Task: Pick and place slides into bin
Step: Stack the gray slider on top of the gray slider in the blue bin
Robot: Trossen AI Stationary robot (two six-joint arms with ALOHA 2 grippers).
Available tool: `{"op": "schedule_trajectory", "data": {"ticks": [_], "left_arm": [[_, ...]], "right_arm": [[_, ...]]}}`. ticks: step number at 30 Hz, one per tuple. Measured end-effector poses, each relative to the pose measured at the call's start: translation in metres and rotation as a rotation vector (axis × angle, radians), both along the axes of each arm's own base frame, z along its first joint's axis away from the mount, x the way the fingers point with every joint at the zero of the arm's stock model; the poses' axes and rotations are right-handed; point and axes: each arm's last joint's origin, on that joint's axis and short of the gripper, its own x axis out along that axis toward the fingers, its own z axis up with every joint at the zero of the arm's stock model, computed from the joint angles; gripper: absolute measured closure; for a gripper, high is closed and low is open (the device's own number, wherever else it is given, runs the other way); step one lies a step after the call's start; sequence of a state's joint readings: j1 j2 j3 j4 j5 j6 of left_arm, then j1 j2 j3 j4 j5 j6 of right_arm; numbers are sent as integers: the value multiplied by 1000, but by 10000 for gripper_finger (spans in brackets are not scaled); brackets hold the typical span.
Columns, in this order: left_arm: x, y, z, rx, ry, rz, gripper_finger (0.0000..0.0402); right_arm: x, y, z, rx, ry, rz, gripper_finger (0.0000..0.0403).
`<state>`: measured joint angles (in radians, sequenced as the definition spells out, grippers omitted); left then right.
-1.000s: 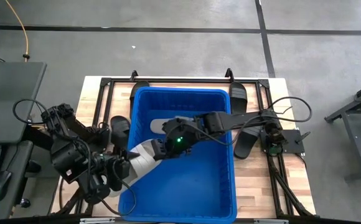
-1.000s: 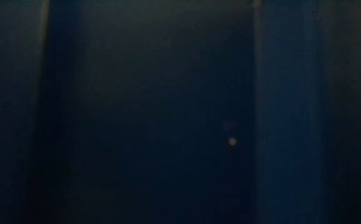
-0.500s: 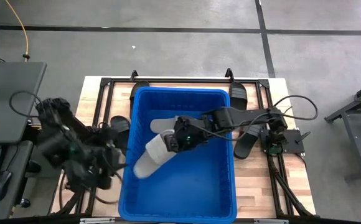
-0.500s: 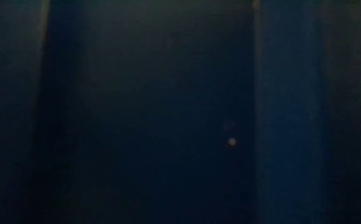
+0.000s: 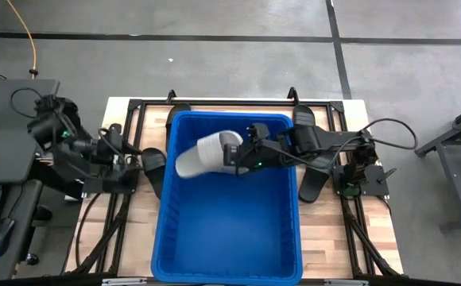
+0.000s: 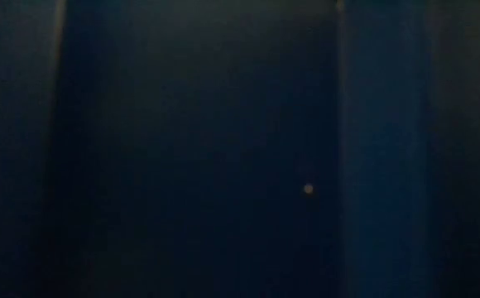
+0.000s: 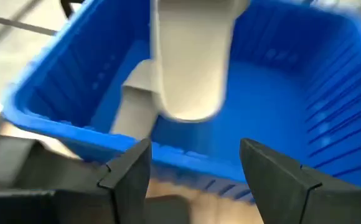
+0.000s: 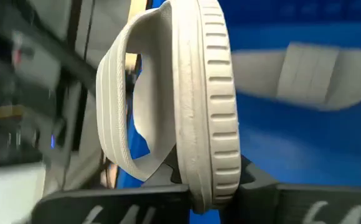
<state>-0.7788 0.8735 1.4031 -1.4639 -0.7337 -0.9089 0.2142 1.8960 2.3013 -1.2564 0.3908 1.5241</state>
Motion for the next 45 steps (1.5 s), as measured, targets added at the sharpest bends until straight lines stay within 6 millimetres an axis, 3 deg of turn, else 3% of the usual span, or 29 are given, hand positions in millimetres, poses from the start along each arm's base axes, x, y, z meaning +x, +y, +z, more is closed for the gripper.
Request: {"op": "schedule_trajectory", "data": {"ticks": [6,16,21,35,45], "left_arm": [[-24,25,-8,-108,-173,2,167],[-62,66,-7,-246,-401,112,167],[-67,71,-6,-284,-435,115,167],[-66,67,-6,-321,-400,49,167],[-66,65,-5,-335,-390,-12,167]], "right_arm": [[7,-10,-21,-41,108,-151,397],[37,-21,-62,-85,237,-216,398],[51,-27,-81,-56,298,-194,398],[89,-40,-120,88,212,-333,398],[91,-44,-133,100,256,-412,398]]}}
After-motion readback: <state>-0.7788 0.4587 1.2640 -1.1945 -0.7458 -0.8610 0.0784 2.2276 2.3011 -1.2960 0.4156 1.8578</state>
